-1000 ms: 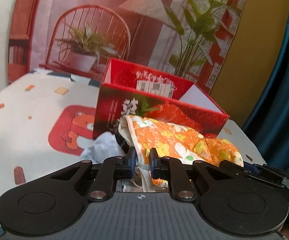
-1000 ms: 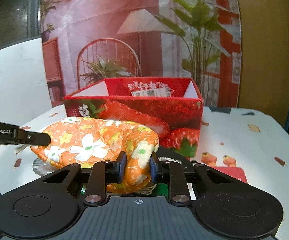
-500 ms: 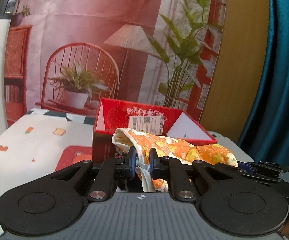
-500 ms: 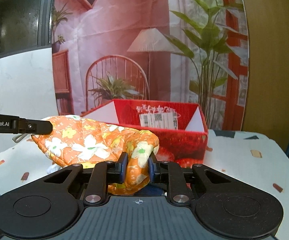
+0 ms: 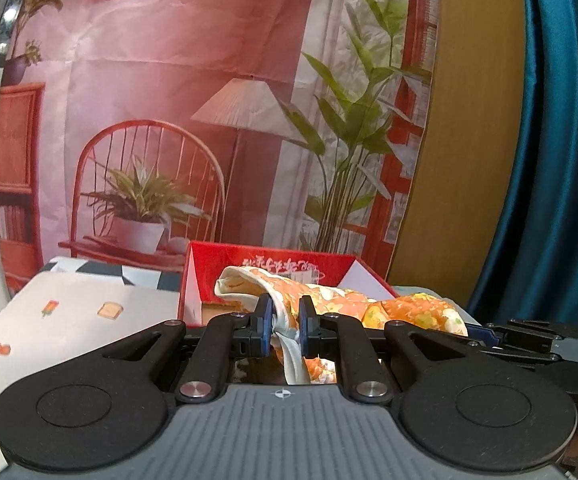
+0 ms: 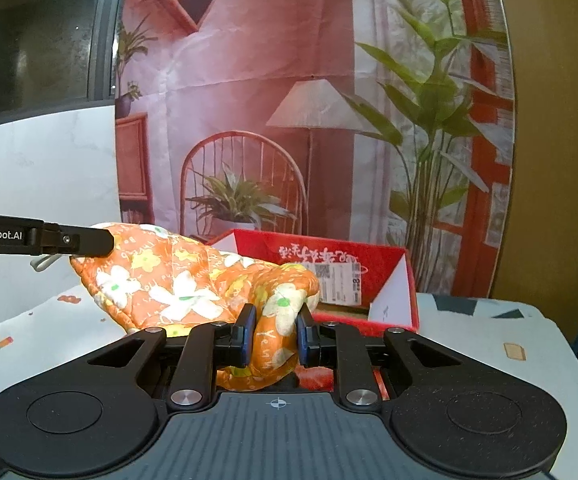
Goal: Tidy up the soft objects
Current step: 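Carry the orange cloth with the right gripper over the red box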
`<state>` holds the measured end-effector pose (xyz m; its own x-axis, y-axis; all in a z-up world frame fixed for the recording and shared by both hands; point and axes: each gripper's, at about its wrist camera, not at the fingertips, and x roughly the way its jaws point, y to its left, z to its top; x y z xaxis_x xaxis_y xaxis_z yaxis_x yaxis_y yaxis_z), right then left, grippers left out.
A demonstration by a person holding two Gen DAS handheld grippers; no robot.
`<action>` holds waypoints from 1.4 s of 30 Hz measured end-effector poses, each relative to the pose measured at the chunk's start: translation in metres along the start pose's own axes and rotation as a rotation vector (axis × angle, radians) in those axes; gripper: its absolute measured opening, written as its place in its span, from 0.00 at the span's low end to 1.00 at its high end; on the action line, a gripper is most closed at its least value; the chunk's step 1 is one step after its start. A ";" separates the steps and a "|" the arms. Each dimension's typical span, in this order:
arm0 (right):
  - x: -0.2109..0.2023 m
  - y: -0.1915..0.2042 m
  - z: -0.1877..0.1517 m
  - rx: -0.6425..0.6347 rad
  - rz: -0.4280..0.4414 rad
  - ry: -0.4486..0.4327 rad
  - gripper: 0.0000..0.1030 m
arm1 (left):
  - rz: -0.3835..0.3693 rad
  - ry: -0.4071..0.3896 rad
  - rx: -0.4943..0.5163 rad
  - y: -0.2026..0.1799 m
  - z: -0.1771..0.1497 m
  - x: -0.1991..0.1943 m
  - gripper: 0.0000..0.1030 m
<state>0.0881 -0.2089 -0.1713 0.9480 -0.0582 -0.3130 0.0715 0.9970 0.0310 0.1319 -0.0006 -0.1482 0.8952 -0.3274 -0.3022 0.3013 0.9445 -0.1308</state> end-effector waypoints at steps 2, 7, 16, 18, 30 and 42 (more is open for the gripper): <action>0.005 -0.001 0.007 0.001 0.004 -0.001 0.18 | -0.001 -0.004 0.008 0.000 0.006 0.004 0.14; 0.018 -0.006 0.022 -0.014 0.008 -0.002 0.18 | 0.000 -0.002 -0.008 0.004 0.015 0.018 0.14; 0.053 -0.015 0.032 -0.035 -0.008 0.017 0.18 | 0.003 0.033 0.002 0.008 0.025 0.056 0.14; 0.062 -0.018 0.034 -0.033 -0.008 0.024 0.18 | 0.008 0.036 0.016 0.008 0.029 0.065 0.14; 0.111 -0.043 0.042 -0.001 0.001 0.073 0.18 | 0.013 0.117 0.003 0.020 0.037 0.122 0.14; 0.173 -0.063 0.045 0.032 -0.014 0.167 0.18 | 0.088 0.244 -0.014 0.038 0.036 0.181 0.14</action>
<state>0.2613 -0.2839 -0.1843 0.8824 -0.0598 -0.4667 0.0965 0.9938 0.0551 0.3171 -0.0230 -0.1734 0.8115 -0.2425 -0.5317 0.2199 0.9697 -0.1066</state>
